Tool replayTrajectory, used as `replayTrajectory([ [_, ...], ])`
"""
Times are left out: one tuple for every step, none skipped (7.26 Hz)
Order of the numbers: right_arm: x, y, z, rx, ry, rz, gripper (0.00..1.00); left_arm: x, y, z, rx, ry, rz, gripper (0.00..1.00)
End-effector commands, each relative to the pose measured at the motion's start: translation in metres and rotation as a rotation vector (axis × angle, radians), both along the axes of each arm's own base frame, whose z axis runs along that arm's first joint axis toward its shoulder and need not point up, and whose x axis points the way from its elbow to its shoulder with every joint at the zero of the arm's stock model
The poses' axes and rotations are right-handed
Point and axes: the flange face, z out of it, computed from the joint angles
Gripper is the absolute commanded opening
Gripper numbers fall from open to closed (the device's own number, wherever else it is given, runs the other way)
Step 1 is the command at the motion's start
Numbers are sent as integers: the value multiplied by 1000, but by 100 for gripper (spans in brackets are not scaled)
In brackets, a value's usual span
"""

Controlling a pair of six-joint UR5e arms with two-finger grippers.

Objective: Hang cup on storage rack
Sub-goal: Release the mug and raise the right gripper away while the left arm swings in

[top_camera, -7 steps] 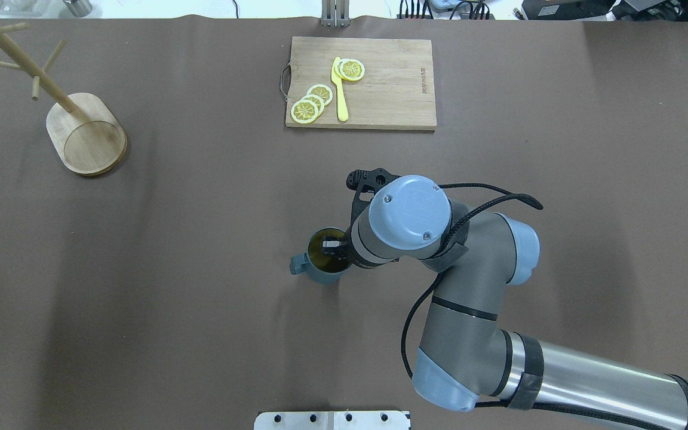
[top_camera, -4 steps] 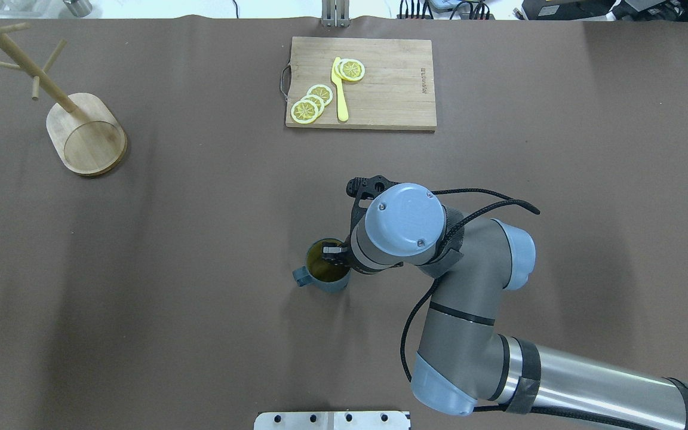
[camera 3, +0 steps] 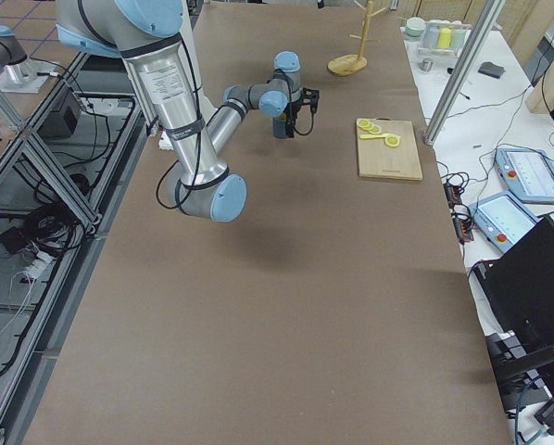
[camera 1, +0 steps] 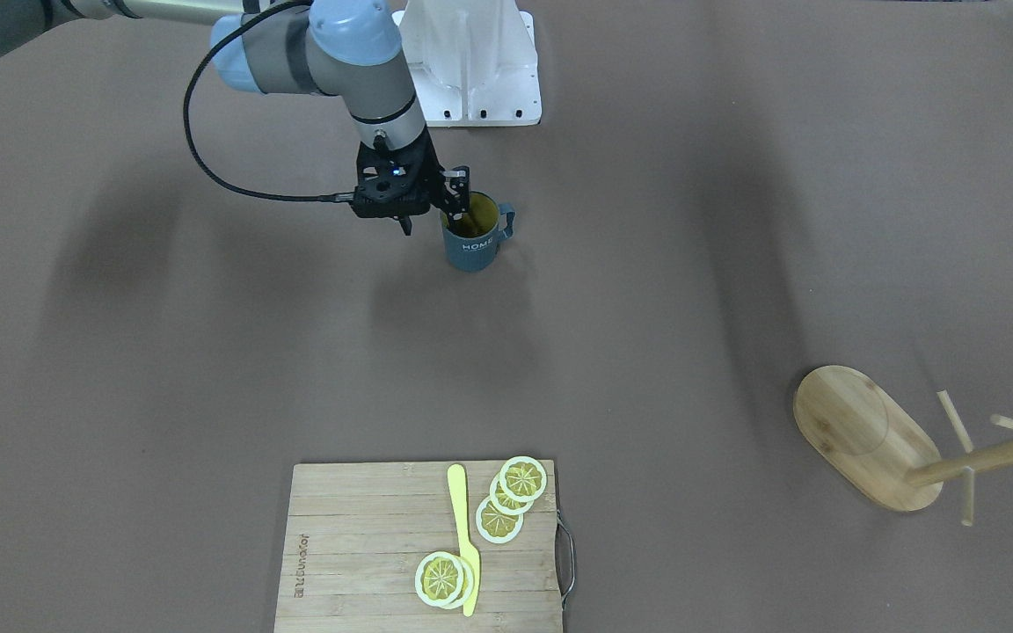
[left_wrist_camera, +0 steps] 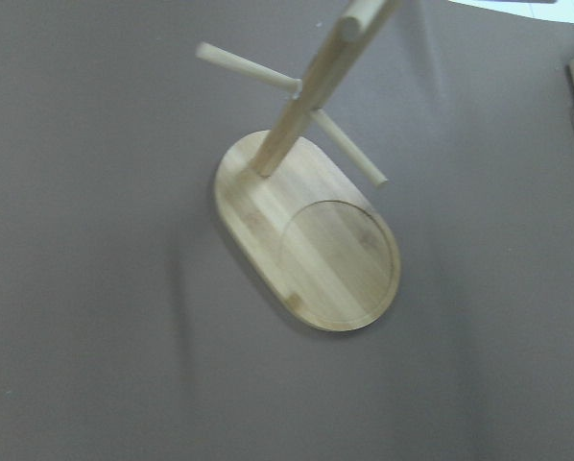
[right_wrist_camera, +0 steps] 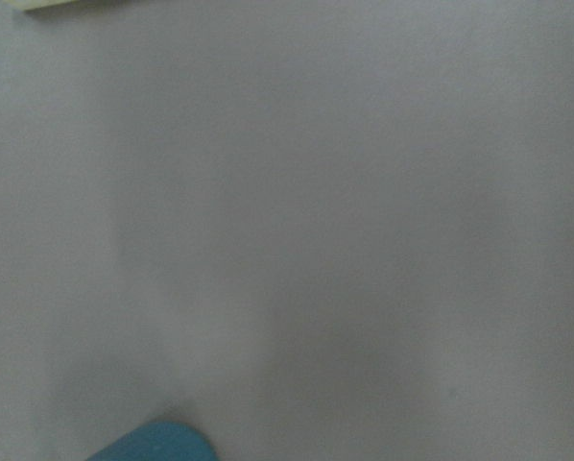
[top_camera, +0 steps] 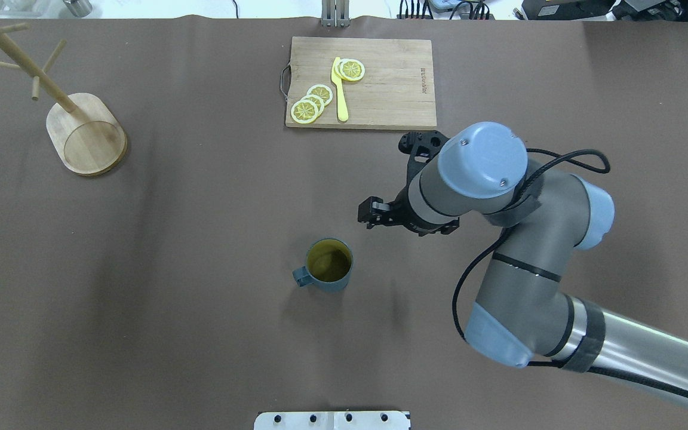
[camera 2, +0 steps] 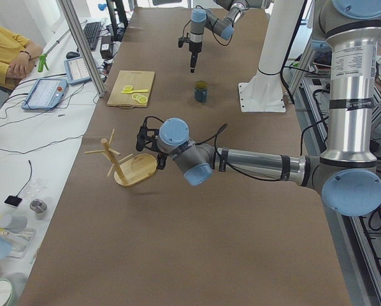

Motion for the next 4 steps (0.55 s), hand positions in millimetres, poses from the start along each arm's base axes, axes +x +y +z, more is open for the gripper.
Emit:
replayTrajectory([
  [80,-47,71,58,81,-36,100,96,-5,-113,153,78,84,88],
  [114,-57,112,98,135,-72,100,154,13,-146,231,88,119,85],
  [151,-67,144,95,149,-105,100,196,35,-161,299,89,122,84],
  [190,-75,179,99,163,-145,100,246,52,-194,387,121,135,77],
])
